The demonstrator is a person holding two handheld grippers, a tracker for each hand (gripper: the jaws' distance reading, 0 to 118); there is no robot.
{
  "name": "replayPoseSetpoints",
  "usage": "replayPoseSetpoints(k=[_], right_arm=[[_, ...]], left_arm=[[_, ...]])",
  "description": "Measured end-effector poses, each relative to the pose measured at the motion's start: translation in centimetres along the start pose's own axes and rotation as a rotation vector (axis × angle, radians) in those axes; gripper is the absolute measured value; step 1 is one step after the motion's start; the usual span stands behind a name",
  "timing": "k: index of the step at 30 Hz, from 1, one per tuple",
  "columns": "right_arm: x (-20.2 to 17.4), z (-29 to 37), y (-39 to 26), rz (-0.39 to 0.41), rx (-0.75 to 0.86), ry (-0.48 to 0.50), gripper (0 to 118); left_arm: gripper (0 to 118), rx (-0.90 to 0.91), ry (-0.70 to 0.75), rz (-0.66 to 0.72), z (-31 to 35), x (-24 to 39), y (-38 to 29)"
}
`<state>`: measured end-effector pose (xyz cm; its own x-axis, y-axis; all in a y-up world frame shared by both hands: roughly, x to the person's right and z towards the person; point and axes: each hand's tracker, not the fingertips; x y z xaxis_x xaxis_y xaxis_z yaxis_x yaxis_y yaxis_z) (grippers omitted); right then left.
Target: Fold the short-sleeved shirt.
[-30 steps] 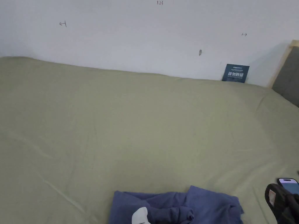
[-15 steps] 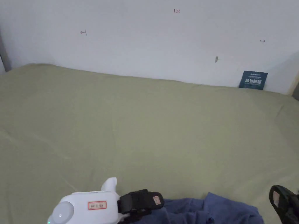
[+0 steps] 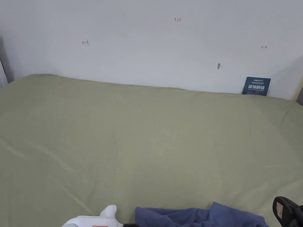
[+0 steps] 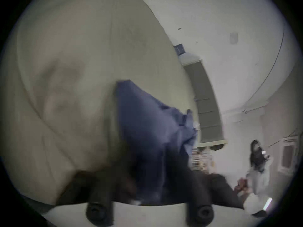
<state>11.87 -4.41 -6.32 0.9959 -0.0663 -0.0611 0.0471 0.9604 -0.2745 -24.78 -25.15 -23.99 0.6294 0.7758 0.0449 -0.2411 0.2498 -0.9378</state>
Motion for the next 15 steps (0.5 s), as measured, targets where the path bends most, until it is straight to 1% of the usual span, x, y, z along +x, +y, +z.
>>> replayPoseSetpoints(k=[1, 3, 6, 7, 8, 9, 12, 14, 15], right_arm=[[0.1, 0.0, -0.1, -0.001, -0.005, -0.003, 0], [0.1, 0.1, -0.3, -0.005, -0.013, -0.003, 0], [0.4, -0.2, -0.4, -0.008, -0.019, -0.008, 0], [0.5, -0.4, -0.5, -0.009, -0.018, -0.008, 0], [0.6, -0.6, -0.4, -0.009, -0.016, -0.007, 0], [0.7, -1.0, -0.3, -0.012, -0.012, -0.008, 0], [0.9, -1.8, -0.1, -0.023, -0.004, 0.006, 0], [0.7, -2.5, -0.1, -0.018, -0.006, 0.013, 0], [0.6, -2.7, -0.1, -0.015, -0.008, 0.02, 0]], left_arm=[[11, 0.012, 0.03, 0.035, -0.1, -0.6, -0.1], [11, 0.023, -0.095, 0.171, 0.1, -1.6, 0.1], [11, 0.101, -0.042, 0.125, 2.5, -1.1, 0.6], [11, 0.152, -0.048, 0.125, 4.0, -1.0, 1.1], [11, 0.177, -0.091, 0.158, 5.6, -1.1, 1.7], [11, 0.207, -0.084, 0.159, 7.6, -0.9, 2.2], [11, 0.291, 0.03, 0.083, 13.5, -0.6, 3.6], [11, 0.332, 0.083, 0.068, 17.4, -0.4, 4.1], [11, 0.354, 0.124, 0.082, 18.9, -0.4, 4.1]])
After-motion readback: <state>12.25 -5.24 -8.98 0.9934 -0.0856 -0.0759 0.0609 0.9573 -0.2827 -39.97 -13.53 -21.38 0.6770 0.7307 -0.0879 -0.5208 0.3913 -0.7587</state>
